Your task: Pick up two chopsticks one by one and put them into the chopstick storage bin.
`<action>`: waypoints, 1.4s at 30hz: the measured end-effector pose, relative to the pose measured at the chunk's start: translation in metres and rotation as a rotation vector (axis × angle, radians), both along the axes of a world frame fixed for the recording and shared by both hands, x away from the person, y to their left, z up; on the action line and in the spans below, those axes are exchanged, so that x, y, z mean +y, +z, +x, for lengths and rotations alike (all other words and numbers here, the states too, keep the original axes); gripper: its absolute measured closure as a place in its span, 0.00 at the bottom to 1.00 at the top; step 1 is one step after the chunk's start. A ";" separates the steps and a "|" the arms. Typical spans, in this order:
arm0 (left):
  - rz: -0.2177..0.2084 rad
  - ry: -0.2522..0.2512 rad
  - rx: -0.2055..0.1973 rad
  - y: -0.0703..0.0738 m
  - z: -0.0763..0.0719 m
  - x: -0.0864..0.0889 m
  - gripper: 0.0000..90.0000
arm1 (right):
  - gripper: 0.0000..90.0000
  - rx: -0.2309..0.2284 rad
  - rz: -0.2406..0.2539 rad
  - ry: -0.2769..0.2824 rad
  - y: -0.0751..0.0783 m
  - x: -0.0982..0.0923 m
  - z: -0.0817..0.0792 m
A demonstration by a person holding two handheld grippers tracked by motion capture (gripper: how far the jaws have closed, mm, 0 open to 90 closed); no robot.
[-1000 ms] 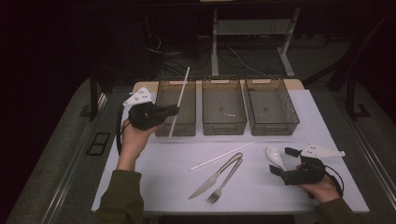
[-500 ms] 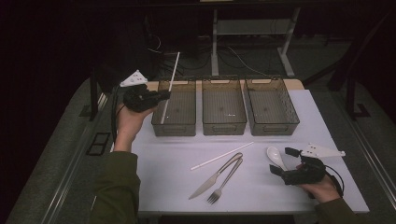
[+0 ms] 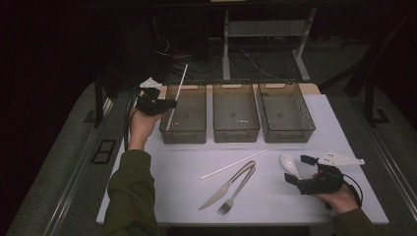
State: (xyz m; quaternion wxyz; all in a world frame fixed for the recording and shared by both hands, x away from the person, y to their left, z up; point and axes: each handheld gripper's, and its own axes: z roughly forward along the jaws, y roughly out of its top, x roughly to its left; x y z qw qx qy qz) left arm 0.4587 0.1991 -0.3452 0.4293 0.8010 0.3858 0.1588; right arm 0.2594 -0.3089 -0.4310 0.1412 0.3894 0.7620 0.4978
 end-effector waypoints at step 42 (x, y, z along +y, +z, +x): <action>0.088 0.119 0.132 -0.037 0.019 -0.018 0.85 | 0.04 -0.004 0.006 0.006 0.001 -0.001 -0.001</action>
